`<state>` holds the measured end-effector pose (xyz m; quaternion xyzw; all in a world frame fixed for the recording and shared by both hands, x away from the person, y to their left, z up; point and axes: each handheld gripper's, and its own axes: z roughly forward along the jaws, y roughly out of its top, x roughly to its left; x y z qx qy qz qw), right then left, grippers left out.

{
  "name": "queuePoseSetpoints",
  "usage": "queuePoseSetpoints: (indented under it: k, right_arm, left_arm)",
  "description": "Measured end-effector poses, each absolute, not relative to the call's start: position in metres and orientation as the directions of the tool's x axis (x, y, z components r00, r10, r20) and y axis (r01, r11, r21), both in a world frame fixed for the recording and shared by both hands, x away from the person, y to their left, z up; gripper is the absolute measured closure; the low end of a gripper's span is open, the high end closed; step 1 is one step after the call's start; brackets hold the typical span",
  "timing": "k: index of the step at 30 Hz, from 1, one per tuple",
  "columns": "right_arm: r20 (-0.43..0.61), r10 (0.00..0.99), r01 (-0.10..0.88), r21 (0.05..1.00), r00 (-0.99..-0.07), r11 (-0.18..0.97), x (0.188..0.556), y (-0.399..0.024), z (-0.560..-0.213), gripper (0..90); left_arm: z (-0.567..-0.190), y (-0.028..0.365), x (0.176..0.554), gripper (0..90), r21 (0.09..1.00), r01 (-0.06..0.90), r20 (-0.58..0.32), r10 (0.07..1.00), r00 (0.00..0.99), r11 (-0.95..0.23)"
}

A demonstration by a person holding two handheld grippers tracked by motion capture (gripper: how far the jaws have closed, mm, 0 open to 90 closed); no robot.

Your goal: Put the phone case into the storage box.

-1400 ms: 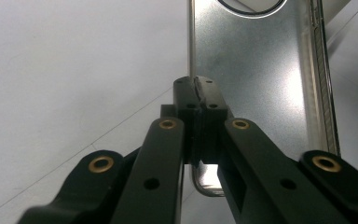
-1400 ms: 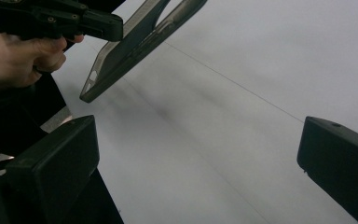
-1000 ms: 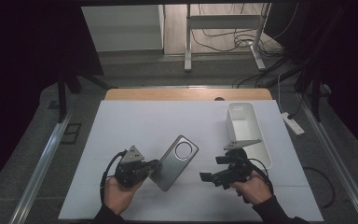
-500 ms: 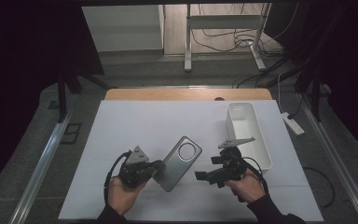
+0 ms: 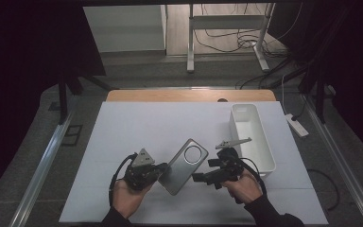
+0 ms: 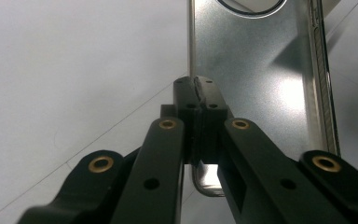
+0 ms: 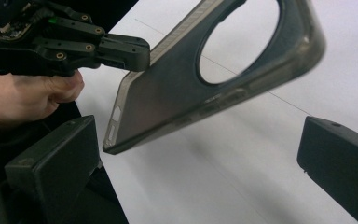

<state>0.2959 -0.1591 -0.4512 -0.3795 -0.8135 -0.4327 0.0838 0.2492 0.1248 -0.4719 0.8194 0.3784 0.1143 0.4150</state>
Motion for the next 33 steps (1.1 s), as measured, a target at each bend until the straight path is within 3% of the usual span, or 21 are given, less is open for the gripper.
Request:
queuePoseSetpoints:
  k: [33]
  right_arm:
    - [0.479, 0.513, 0.686, 0.632, -0.712, 0.36, 0.304, -0.129, -0.458, 0.7]
  left_arm:
    - [-0.468, 0.118, 0.246, 88.7, 0.778, 0.518, -0.137, 0.708, 0.692, -0.356]
